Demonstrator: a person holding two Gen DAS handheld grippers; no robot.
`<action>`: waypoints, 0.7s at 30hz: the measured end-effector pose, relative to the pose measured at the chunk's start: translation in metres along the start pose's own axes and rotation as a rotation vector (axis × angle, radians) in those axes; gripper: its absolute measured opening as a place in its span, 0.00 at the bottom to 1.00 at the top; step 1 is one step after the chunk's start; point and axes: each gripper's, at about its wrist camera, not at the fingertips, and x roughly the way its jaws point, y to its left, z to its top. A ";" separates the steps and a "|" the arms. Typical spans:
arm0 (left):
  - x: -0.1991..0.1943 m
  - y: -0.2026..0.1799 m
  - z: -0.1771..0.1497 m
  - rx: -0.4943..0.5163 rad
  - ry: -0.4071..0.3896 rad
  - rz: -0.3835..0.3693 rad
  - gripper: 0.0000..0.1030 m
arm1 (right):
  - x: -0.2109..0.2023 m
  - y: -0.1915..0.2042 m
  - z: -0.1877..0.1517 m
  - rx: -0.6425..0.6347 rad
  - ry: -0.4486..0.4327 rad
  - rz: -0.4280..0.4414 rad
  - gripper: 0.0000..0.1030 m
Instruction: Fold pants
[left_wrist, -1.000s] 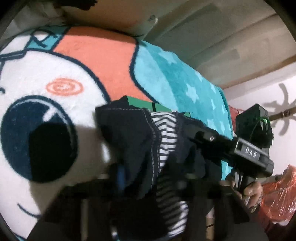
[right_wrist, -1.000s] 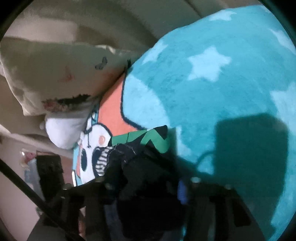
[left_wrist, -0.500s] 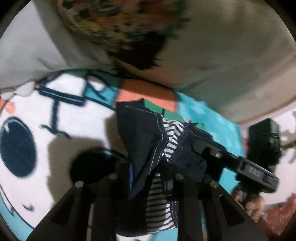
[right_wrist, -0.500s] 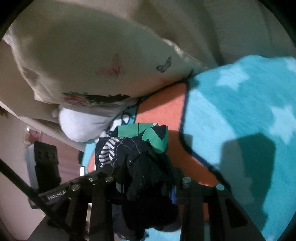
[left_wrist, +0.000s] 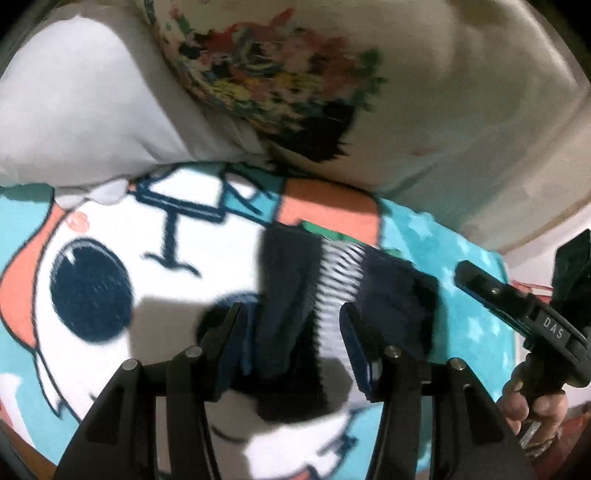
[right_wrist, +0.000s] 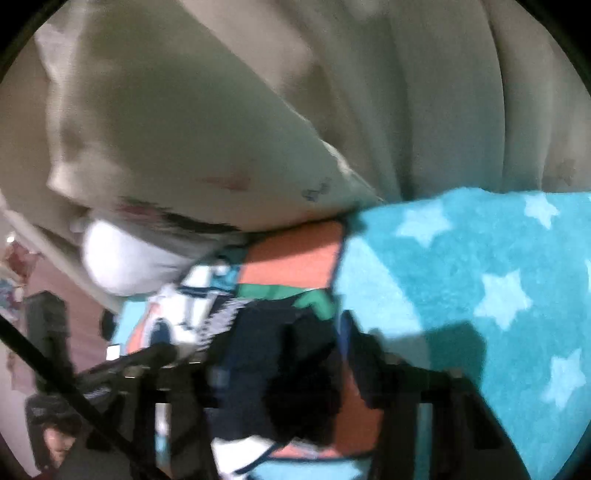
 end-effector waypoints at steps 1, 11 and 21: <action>0.000 -0.002 -0.004 0.002 0.005 -0.014 0.49 | 0.000 0.004 -0.006 -0.001 0.015 0.024 0.33; 0.062 -0.021 -0.031 0.112 0.138 0.030 0.50 | 0.053 0.000 -0.046 0.008 0.143 -0.074 0.29; 0.001 0.006 -0.031 0.037 0.051 0.004 0.58 | -0.004 0.014 -0.057 0.039 0.028 -0.213 0.41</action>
